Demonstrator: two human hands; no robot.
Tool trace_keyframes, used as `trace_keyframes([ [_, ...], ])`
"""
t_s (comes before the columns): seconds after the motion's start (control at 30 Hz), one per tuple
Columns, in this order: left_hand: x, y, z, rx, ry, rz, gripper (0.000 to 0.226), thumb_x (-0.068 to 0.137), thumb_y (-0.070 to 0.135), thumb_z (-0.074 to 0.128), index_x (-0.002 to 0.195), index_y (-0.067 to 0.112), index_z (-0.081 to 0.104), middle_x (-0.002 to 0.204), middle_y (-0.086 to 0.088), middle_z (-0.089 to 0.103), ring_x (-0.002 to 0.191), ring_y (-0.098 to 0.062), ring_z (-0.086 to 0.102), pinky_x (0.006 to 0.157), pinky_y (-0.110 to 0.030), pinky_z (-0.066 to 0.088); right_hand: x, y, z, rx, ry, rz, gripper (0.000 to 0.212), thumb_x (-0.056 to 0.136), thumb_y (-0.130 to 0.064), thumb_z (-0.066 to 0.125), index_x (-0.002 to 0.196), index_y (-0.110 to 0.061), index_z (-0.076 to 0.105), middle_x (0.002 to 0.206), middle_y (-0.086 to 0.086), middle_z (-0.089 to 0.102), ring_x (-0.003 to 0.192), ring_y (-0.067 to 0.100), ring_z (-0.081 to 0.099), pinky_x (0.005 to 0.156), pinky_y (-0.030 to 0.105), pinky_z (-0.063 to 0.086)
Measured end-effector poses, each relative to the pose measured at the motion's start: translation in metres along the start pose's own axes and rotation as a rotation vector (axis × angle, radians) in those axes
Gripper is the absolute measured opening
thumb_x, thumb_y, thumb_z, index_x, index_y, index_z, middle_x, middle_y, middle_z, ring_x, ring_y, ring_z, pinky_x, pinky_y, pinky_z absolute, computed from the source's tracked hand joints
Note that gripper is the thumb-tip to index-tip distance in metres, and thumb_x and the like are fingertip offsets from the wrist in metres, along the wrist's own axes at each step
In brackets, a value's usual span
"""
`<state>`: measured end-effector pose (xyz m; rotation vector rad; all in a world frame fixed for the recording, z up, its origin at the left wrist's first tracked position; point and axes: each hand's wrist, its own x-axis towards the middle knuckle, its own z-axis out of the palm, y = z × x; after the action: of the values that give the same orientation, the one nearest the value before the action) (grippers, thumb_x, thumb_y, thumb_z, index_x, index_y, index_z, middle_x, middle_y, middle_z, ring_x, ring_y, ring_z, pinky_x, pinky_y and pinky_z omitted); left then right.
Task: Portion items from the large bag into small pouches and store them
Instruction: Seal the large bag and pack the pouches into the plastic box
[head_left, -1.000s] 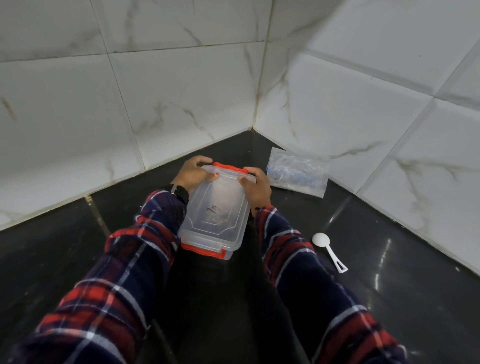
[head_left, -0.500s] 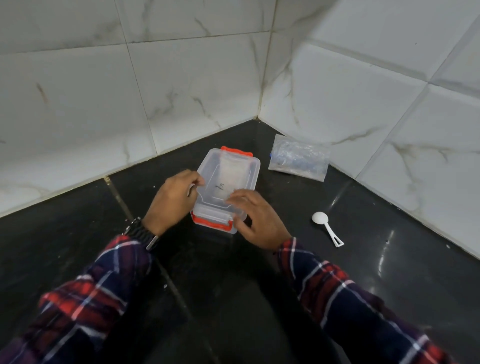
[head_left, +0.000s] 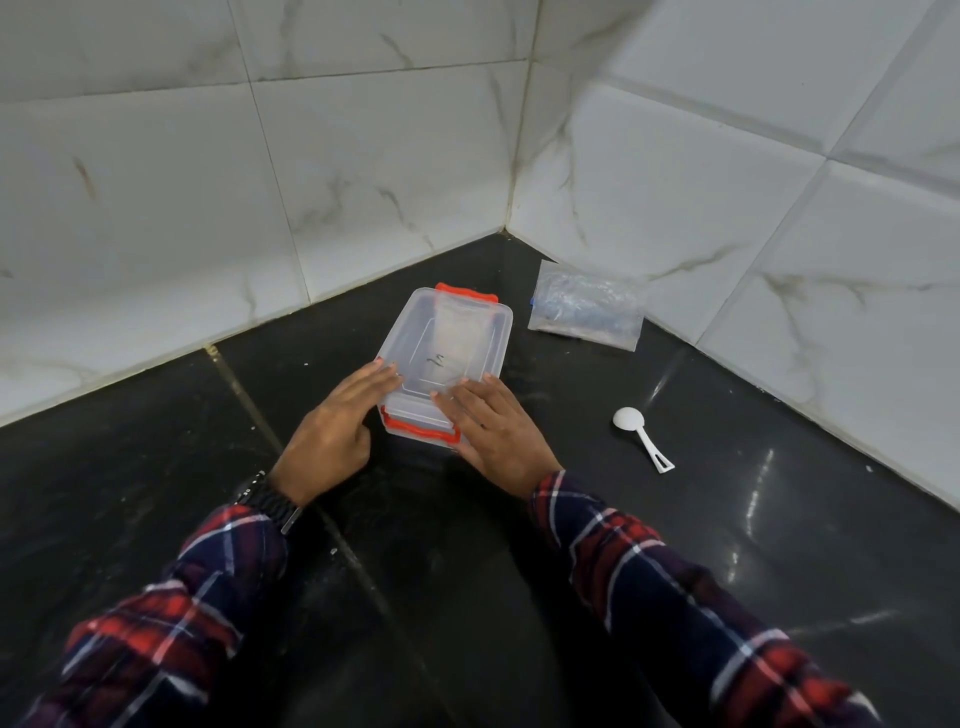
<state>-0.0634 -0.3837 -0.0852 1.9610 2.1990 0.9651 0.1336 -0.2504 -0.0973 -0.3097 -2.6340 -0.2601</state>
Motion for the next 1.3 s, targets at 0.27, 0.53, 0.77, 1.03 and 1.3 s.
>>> trace_keyframes([
  [0.27, -0.003, -0.003, -0.003, -0.052, -0.130, -0.033, 0.079, 0.078, 0.010, 0.068, 0.147, 0.022, 0.030, 0.157, 0.004, 0.022, 0.144, -0.001, 0.006, 0.115, -0.029, 0.018, 0.001, 0.000, -0.007, 0.216, -0.074, 0.119, 0.060, 0.088, -0.041, 0.062, 0.137, -0.009, 0.048, 0.138, 0.011, 0.053, 0.132, 0.026, 0.045, 0.116, 0.042, 0.019],
  [0.53, -0.002, 0.004, -0.009, -0.203, -0.111, -0.056, 0.048, 0.091, 0.017, 0.060, 0.131, 0.032, 0.040, 0.148, 0.013, 0.029, 0.140, 0.006, 0.011, 0.113, -0.021, 0.012, 0.001, -0.012, -0.010, 0.536, 0.069, 0.357, 0.047, 0.087, -0.034, 0.065, 0.127, -0.010, 0.058, 0.131, 0.005, 0.059, 0.128, 0.008, 0.044, 0.116, 0.027, 0.016],
  [0.77, 0.000, 0.003, -0.011, -0.219, -0.062, -0.042, 0.036, 0.092, 0.020, 0.057, 0.128, 0.022, 0.055, 0.135, 0.016, 0.040, 0.138, 0.000, 0.024, 0.114, -0.028, 0.022, 0.001, -0.015, -0.019, 0.657, -0.006, 0.483, 0.054, 0.088, -0.035, 0.065, 0.136, -0.017, 0.048, 0.142, 0.000, 0.049, 0.132, 0.001, 0.027, 0.115, 0.025, 0.010],
  [1.03, 0.000, 0.006, -0.010, -0.205, 0.009, -0.032, 0.033, 0.089, 0.008, 0.061, 0.121, 0.012, 0.062, 0.112, 0.021, 0.043, 0.127, -0.012, 0.041, 0.110, -0.032, 0.035, 0.001, -0.015, -0.011, 0.610, 0.073, 0.450, 0.045, 0.086, -0.030, 0.069, 0.127, -0.013, 0.059, 0.130, 0.004, 0.060, 0.128, 0.012, 0.047, 0.114, 0.021, 0.015],
  [1.3, 0.004, 0.014, -0.005, -0.182, 0.129, -0.088, 0.022, 0.090, 0.003, 0.058, 0.110, 0.007, 0.068, 0.110, 0.002, 0.051, 0.123, -0.008, 0.044, 0.106, -0.033, 0.041, 0.008, -0.019, -0.007, 0.616, 0.160, 0.483, 0.038, 0.088, -0.038, 0.059, 0.112, -0.011, 0.070, 0.113, 0.003, 0.070, 0.113, 0.014, 0.062, 0.112, 0.033, 0.032],
])
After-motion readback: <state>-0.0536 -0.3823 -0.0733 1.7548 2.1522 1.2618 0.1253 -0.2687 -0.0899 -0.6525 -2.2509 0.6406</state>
